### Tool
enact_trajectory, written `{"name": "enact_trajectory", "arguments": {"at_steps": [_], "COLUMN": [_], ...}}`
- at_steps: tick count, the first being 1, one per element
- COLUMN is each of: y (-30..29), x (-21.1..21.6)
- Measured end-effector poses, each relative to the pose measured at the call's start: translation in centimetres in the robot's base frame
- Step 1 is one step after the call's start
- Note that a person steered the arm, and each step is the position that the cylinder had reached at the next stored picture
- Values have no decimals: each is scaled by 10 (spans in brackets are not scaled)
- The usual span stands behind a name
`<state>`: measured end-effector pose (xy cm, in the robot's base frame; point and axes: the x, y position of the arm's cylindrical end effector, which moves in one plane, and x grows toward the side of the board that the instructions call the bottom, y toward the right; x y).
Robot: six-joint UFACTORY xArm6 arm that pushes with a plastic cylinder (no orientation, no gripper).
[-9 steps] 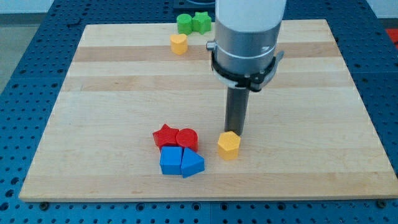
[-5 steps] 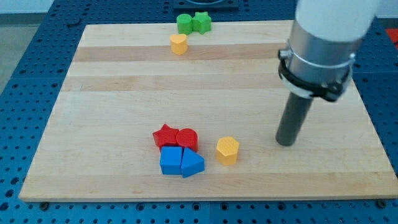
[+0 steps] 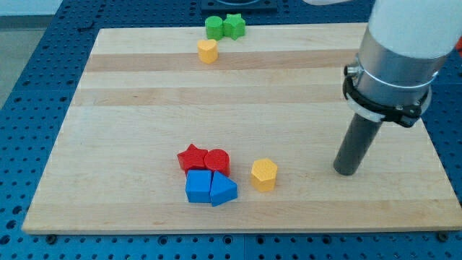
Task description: Push the yellow hexagon closer to blue triangle and red circle
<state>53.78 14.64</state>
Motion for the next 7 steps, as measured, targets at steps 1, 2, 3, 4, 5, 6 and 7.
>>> {"name": "enact_trajectory", "arguments": {"at_steps": [1, 2, 3, 4, 5, 6, 7], "y": [-31, -62, -82, -98, -113, -117, -101], "x": [11, 13, 13, 13, 13, 13, 0]}}
